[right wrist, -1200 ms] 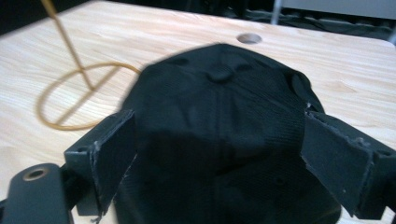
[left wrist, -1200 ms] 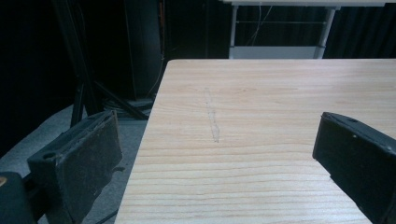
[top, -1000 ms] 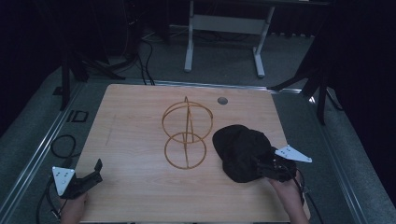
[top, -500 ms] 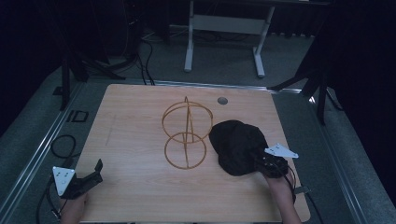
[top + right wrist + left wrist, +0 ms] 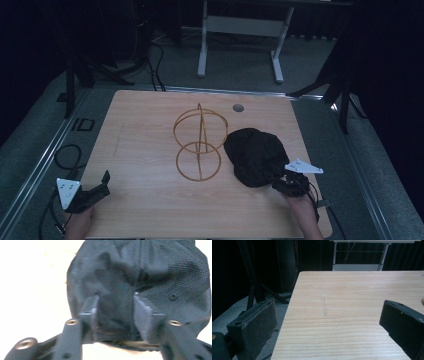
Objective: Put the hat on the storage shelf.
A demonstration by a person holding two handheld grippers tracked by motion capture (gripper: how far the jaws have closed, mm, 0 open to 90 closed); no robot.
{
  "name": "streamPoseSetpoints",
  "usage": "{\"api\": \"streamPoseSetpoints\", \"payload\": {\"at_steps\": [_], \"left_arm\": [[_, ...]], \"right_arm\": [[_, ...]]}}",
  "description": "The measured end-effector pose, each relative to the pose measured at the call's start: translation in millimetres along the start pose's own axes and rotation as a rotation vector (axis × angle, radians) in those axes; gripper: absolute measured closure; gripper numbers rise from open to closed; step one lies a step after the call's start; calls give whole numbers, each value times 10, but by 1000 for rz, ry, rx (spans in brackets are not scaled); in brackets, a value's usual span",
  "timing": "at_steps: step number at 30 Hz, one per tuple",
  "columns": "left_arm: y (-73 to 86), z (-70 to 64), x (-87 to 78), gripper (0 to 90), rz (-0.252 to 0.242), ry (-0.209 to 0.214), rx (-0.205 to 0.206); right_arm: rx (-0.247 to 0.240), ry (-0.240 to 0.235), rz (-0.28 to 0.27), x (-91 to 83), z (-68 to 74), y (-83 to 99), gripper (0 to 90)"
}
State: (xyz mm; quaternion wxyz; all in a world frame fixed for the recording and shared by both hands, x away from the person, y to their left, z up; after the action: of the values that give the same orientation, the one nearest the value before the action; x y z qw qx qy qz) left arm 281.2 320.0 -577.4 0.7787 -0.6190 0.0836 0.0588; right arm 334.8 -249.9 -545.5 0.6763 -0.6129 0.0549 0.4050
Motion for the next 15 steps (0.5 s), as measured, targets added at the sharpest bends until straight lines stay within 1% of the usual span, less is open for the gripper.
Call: {"api": "streamPoseSetpoints", "payload": {"at_steps": [3,5,7,9,11,13,15], "left_arm": [[0,-1,1,18,1,-2,1],[0,-2,1,18,2,-3,1],[1,-2,1,18,3,-3,2],[1,-1,2,18,3,-2,1],[1,-1,2,18,3,-1,1],[0,-1,2,18,2,-1,0],[0,-1,0,18,1,-1,0]], "right_arm": [[-5,-33,-15,-60,84,7,411],[-21,-39,-24,-62,129,-3,373],[-22,-36,-30,-33,169,-18,325],[-25,-23,-29,24,198,-28,280],[-16,-10,-33,86,221,-37,279],[-22,16,-39,149,233,-43,267],[-26,38,-31,206,244,-30,268]]}}
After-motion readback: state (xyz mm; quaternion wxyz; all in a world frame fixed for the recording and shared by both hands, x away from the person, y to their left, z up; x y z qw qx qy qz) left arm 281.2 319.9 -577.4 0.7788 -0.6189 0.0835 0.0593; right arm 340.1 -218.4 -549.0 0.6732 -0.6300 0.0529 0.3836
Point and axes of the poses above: each handheld gripper's, and its own axes: x roughly forward along the jaws, y roughly out of its underside, z roughly to its left, the point moved 7 cm from there along x, roughly forward along the jaws, and after that the axes turned 13 degrees about x, right-handed, at the moved point
